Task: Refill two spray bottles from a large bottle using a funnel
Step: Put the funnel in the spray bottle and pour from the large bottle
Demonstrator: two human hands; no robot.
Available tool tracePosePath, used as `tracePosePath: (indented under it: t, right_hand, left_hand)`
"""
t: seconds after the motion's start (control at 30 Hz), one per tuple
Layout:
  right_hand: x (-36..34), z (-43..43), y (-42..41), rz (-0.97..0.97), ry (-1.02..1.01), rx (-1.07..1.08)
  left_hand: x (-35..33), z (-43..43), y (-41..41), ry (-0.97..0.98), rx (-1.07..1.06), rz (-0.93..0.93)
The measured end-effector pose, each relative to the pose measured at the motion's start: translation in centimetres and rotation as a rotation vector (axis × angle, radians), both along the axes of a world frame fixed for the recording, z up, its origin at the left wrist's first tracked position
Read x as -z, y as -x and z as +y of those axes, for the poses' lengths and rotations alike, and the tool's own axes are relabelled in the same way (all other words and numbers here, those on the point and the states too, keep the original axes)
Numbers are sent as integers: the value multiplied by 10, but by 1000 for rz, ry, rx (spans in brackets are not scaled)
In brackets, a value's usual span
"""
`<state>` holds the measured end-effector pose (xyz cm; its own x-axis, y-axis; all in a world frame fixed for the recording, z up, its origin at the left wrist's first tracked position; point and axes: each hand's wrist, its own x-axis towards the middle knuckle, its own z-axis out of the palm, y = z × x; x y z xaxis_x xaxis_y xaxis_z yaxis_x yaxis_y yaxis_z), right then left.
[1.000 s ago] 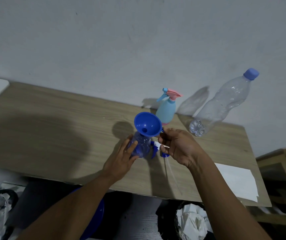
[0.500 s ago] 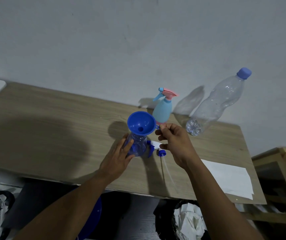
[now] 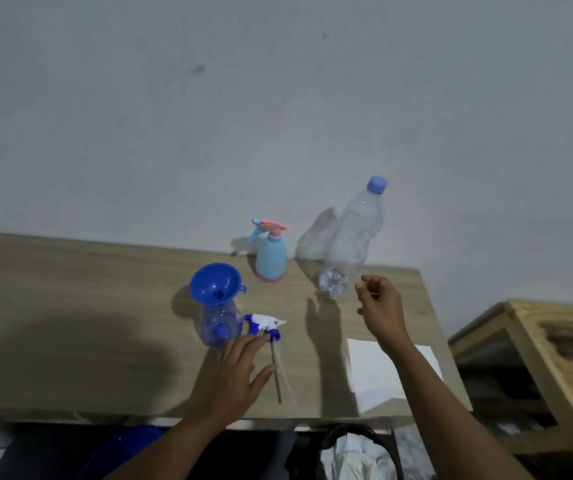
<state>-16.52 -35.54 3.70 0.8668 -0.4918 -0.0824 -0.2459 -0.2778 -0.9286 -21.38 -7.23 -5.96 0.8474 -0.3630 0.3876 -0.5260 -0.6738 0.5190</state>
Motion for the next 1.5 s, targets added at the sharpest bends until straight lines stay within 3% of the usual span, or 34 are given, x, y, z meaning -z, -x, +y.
tracePosePath:
  t: [0.2,0.3,0.47,0.6,0.8,1.2,1.5]
  right_hand:
    - [-42,-54,-49,-44,194,-145]
    - [-57,-63,-73,-27,247,-271]
    - [-59,-64,-82,-50,209,-340]
    - [-57,-54,-56,-150,263,-397]
    - [-56,-35,-3,-299,188,-438]
    - [-38,-2,76,-289,-96,-458]
    - [-24,-3,90,-233,-72,-475]
  left_hand:
    - [-95,-120,-88,291,31,223]
    - [-143,-164,-131,327,13,350]
    - [-168,-184,-168,331,7,393]
    - [-171,-174,-151,439,-66,312]
    - [-187,-143,-94,506,-32,263]
    - [-182,-101,0,435,-19,310]
    - [-213,-111,-5,304,116,228]
